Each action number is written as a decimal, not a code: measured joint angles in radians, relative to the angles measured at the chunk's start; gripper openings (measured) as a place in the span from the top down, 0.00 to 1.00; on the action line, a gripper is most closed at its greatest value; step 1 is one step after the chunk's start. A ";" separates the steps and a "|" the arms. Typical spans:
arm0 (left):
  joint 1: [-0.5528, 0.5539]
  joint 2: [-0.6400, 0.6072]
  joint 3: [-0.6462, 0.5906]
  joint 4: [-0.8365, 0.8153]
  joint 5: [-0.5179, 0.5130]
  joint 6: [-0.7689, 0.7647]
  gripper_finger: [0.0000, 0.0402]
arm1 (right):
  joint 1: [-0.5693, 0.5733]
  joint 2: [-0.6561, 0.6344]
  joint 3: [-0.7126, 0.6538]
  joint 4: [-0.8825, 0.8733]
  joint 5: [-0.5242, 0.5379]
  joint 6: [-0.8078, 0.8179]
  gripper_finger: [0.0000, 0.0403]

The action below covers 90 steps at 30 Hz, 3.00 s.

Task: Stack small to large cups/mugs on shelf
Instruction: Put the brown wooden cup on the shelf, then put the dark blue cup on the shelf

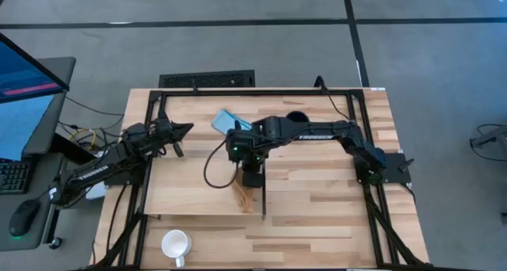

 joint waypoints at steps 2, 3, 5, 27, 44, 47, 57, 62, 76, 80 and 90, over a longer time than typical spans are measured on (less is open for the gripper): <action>0.000 0.000 0.000 -0.010 0.000 -0.007 1.00 | 0.000 0.000 0.000 -0.003 0.001 0.000 0.92; 0.000 0.000 0.000 -0.016 0.000 -0.007 1.00 | 0.000 0.000 0.000 -0.003 0.002 0.000 0.92; 0.000 0.000 0.000 -0.023 0.000 -0.007 1.00 | -0.001 0.000 0.000 -0.004 0.008 0.000 0.92; 0.000 0.000 0.000 -0.020 0.000 0.000 1.00 | -0.007 0.001 0.019 -0.026 0.039 -0.003 0.85; 0.000 0.000 0.000 -0.020 0.000 0.000 1.00 | -0.007 0.002 0.019 -0.025 0.039 -0.003 0.86; 0.000 0.000 0.000 -0.020 0.000 0.000 1.00 | -0.007 0.002 0.019 -0.025 0.039 -0.003 0.86; 0.000 0.000 0.000 -0.020 0.000 0.000 1.00 | -0.007 0.002 0.019 -0.024 0.039 -0.002 0.86; 0.000 0.000 0.000 -0.020 0.000 0.000 1.00 | -0.007 0.002 0.020 -0.024 0.039 -0.002 0.86; 0.000 0.000 0.000 -0.020 0.000 0.000 1.00 | -0.017 0.002 0.020 -0.024 0.039 -0.002 0.60; 0.000 0.000 0.000 -0.021 0.000 0.000 1.00 | -0.023 0.002 0.020 -0.024 0.039 -0.002 0.54; 0.000 0.000 0.000 -0.023 0.000 0.000 1.00 | -0.034 -0.010 0.020 -0.008 0.039 -0.002 0.50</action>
